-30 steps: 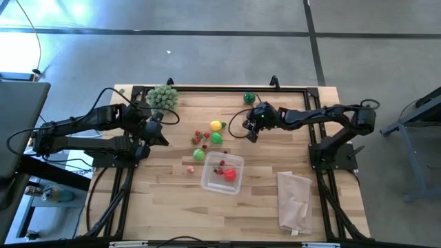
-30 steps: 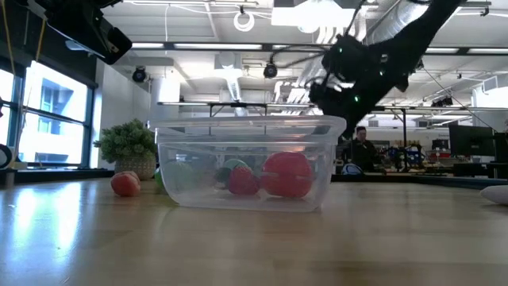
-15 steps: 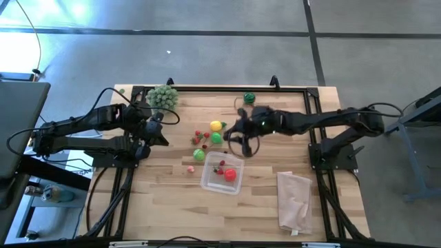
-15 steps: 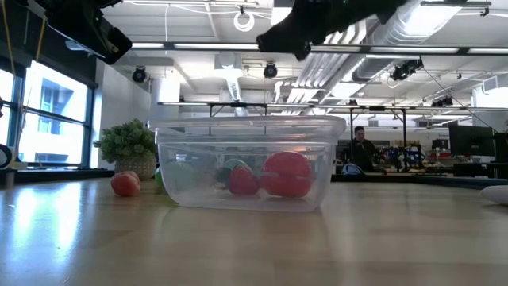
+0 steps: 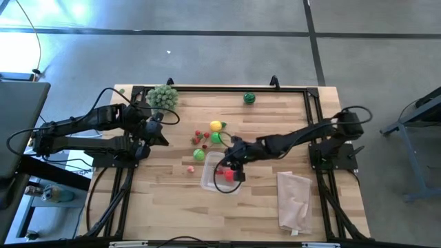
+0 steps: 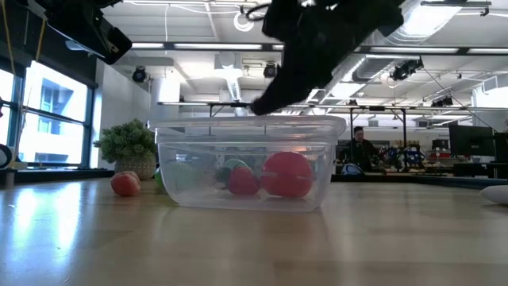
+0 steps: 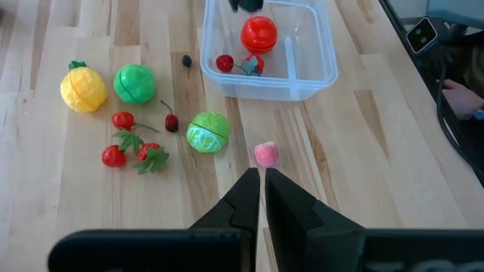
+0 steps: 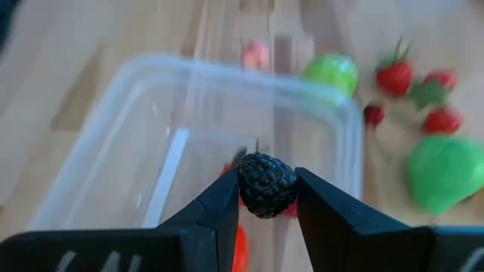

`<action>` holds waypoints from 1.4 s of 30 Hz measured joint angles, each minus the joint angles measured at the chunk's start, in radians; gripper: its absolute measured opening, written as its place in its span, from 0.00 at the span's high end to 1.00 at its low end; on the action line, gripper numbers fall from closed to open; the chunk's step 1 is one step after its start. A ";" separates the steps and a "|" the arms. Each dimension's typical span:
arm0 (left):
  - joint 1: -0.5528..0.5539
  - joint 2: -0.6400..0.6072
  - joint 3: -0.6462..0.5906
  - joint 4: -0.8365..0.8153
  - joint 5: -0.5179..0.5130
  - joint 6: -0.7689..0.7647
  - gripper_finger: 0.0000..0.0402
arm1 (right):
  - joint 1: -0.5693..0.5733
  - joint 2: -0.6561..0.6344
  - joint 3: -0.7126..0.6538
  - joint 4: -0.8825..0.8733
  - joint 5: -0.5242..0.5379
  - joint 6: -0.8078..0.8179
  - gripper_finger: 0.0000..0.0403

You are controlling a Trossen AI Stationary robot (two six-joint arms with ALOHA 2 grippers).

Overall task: Pick and placing Produce into tupperware
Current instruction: Put the black berry into the transparent bin

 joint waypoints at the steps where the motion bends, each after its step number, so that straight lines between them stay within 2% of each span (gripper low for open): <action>1: 0.000 0.000 0.000 0.000 0.000 0.000 0.96 | 0.000 0.017 0.000 0.001 -0.001 0.010 0.73; 11: 0.000 0.000 0.000 0.000 0.000 0.000 0.96 | 0.002 0.109 0.000 0.007 0.002 0.053 0.73; 31: 0.000 0.000 0.000 0.000 0.000 0.000 0.96 | 0.011 0.107 0.000 0.001 0.000 0.065 0.73; 42: 0.000 0.000 0.000 0.000 0.000 0.000 0.96 | 0.011 0.106 0.000 0.001 0.000 0.072 0.64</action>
